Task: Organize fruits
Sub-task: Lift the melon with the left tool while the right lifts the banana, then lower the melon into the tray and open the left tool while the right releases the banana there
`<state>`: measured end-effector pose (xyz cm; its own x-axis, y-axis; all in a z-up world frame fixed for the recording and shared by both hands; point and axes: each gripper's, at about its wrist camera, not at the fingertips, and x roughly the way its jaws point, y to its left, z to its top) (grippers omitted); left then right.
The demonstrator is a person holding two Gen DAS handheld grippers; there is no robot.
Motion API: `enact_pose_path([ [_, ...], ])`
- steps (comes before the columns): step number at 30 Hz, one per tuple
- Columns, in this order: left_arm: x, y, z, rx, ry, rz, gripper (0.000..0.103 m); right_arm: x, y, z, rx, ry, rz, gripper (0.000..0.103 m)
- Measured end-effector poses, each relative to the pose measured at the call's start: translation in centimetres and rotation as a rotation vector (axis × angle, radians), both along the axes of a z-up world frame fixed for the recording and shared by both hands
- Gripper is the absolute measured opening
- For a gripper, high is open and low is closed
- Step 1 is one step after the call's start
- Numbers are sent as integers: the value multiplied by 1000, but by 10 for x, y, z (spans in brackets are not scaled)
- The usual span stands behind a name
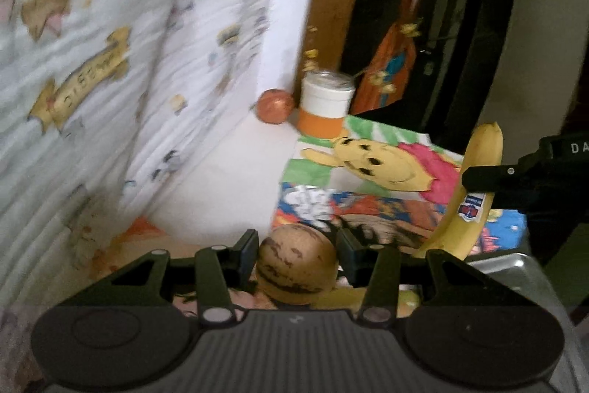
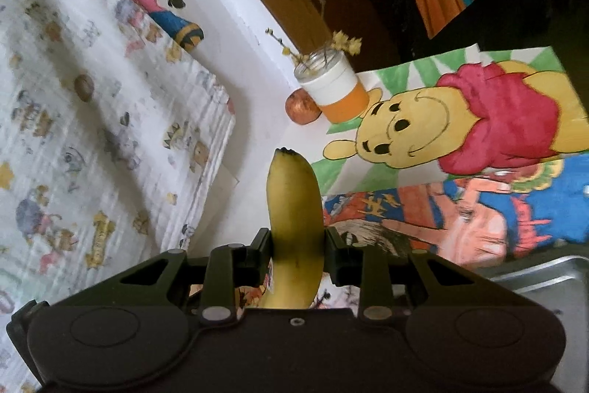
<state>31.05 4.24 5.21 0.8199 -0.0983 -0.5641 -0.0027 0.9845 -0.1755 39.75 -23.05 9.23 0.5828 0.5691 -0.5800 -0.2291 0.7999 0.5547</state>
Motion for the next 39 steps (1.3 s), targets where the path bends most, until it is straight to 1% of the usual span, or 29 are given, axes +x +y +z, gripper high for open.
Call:
enact_pose_path([
  [2,-7,-9,4,-11,-8,-23,51,-11,-12,5,-2,-1,-5,33],
  [7,-26,-34,9,-75,0,-105,51,-42,-44,13,-33,3,-19,33],
  [12,-48,-64,12,-100,-4,-184,51,-70,-74,18,-53,8,-36,33],
  [15,-61,-80,11,-109,-1,-230,51,-87,-90,17,-71,26,-38,33],
  [19,-74,-103,3,-121,24,-290,51,-105,-107,11,-109,53,-40,33],
  [23,-82,-119,-8,-109,48,-323,51,-116,-121,-4,-116,99,-50,33],
  [28,-82,-132,-20,-76,78,-329,51,-120,-122,-23,-124,148,-33,33],
  [36,-80,-139,-29,-44,107,-343,51,-112,-121,-38,-123,173,-30,33],
  [39,-79,-140,-30,-35,98,-348,51,-108,-121,-41,-116,179,-34,34],
])
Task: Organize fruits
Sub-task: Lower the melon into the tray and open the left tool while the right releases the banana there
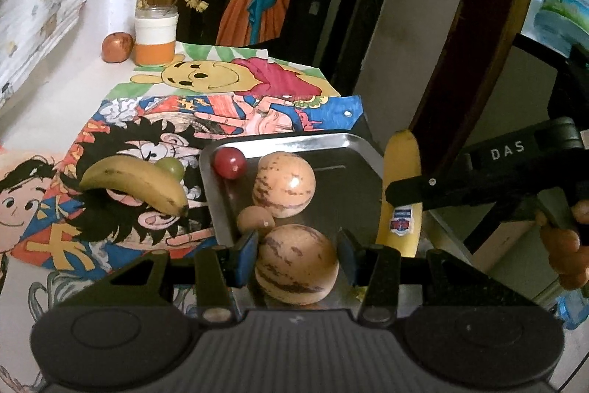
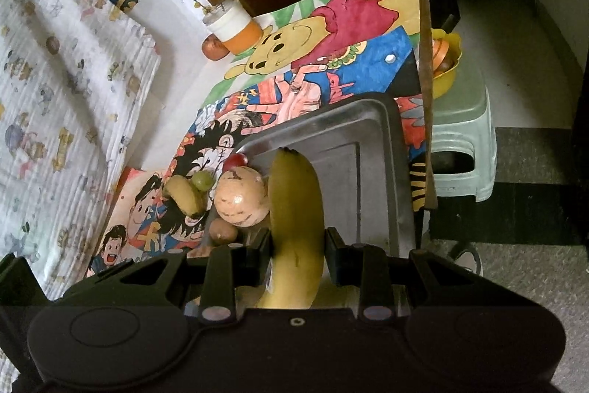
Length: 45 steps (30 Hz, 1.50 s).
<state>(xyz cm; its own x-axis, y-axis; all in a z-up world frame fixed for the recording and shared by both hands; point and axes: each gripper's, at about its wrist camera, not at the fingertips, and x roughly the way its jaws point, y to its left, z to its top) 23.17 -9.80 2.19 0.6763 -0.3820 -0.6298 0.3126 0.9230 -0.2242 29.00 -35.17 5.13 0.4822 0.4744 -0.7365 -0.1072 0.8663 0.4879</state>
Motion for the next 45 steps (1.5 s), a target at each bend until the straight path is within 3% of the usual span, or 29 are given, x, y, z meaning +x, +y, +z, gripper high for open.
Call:
enact_pose_path([
  [11,-8,-9,-1,45,-52,-2,52,8,0,-10,8,16,-20,35],
  [18,-9,-8,-1,37,-47,2,52,7,5,-12,-37,6,-14,42],
  [28,-11,-2,-4,14,-33,23,56,-2,7,-8,-33,-8,-5,44],
  [45,-76,29,18,-99,-117,155,95,-63,11,28,-42,-130,19,83],
])
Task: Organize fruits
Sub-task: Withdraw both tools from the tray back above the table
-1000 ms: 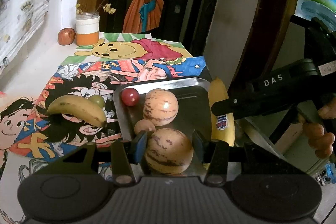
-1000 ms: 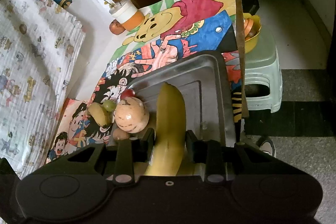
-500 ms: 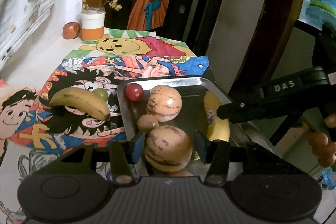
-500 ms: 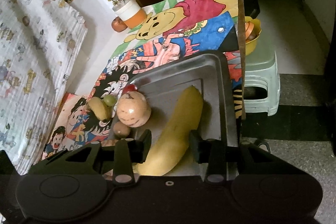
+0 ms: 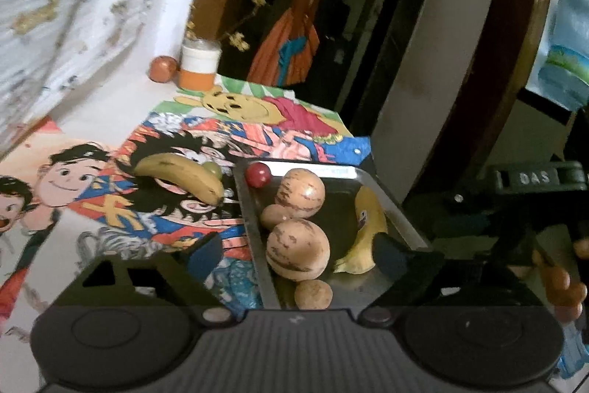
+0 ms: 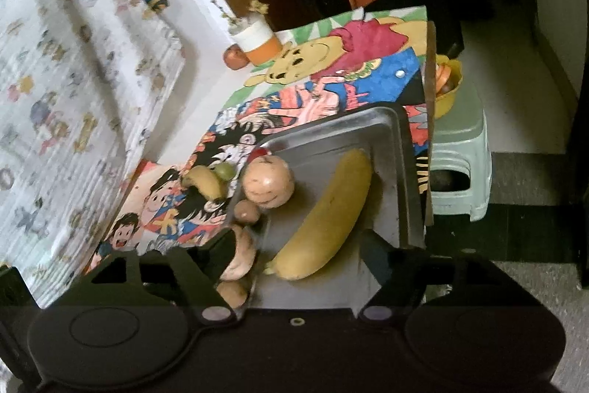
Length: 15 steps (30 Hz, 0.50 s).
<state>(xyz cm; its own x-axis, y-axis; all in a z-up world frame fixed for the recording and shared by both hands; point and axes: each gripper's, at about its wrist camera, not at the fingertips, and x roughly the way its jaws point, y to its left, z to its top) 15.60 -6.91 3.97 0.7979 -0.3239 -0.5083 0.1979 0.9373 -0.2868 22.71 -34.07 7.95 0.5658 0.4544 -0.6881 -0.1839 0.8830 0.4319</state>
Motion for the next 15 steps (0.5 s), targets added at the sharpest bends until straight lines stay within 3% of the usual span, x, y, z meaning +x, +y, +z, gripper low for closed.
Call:
enact_pose_path([
  [5,-24,9,6,4,-18,32,103,-29,7,7,-5,-53,17,89],
  [9,-43,19,5,22,-12,35,103,-58,16,12,-23,-120,51,100],
  [15,-65,43,-1,17,25,78,103,-101,36,16,-95,-210,115,102],
])
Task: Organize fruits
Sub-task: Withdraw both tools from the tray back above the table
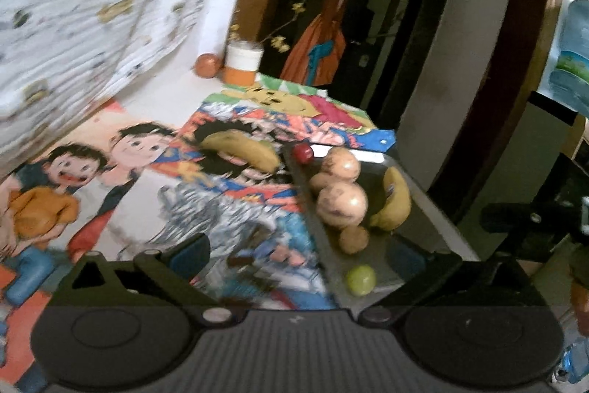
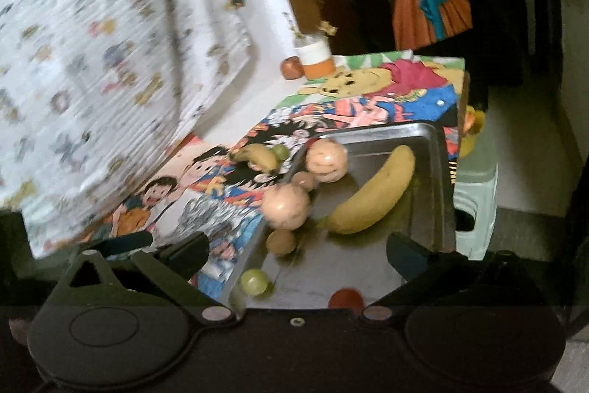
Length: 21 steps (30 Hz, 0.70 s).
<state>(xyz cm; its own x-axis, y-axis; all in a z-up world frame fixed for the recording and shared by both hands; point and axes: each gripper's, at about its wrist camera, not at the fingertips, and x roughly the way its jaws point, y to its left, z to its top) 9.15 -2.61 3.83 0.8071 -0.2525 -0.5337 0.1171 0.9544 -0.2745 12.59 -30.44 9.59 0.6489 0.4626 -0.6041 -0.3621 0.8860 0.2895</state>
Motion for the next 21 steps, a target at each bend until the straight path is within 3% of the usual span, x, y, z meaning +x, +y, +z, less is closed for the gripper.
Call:
enact_pose_path([
  [11,-30,27,-14,-3,83,24,103,-59,22,-20,-87,27,-30,102],
  [21,-42,29,-15,76,95,28,103,-73,40,-34,-163,106,0,102],
])
